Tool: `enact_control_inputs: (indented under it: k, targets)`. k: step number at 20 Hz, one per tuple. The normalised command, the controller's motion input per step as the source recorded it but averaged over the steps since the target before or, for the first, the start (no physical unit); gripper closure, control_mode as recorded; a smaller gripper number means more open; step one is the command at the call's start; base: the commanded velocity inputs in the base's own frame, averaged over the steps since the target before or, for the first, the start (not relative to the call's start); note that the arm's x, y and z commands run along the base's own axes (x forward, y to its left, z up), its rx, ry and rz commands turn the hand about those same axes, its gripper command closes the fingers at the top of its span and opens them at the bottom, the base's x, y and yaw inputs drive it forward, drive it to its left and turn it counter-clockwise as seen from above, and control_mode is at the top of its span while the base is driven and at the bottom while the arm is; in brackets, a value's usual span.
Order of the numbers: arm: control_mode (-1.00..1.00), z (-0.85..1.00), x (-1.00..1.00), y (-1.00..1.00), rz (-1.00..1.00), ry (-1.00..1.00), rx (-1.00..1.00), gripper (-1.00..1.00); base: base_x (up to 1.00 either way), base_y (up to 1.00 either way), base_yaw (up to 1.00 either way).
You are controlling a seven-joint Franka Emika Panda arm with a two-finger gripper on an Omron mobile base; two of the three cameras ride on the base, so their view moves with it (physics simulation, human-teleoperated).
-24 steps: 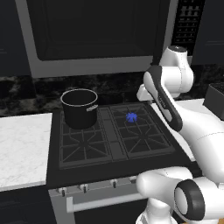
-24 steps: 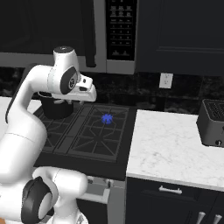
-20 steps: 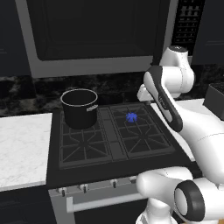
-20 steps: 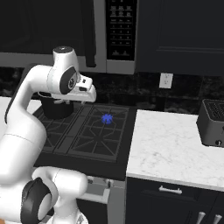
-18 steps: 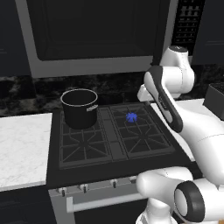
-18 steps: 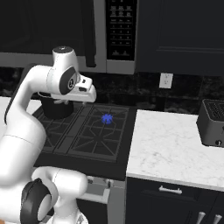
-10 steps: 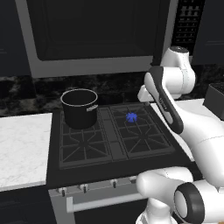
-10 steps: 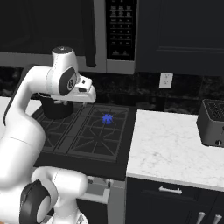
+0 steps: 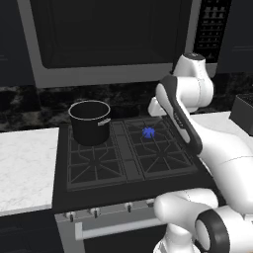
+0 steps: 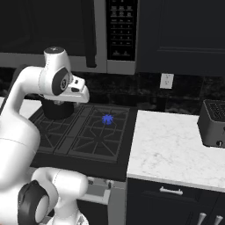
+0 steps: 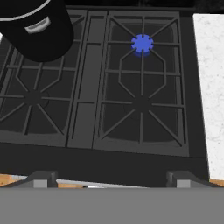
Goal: Turn off the rear right burner of the stove.
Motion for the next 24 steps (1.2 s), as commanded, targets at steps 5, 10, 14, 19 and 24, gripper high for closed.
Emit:
enact_control_inputs:
  k: [5,10,14,19,24]
  targets:
    - [-1.0,0.0,0.0,0.22,0.0,0.0,0.0,-1.0,0.0,0.0,0.0]
    - [-1.0,0.0,0.0,0.0,0.0,0.0,0.0,-1.0,0.0,0.0,0.0]
    - [-1.0,0.0,0.0,0.0,0.0,0.0,0.0,-1.0,0.0,0.0,0.0]
    - [-1.0,0.0,-0.01,0.0,0.0,0.0,0.0,-1.0,0.0,0.0,0.0]
    - [-1.0,0.0,-0.01,0.06,0.0,0.0,0.0,-1.0,0.0,0.0,0.0]
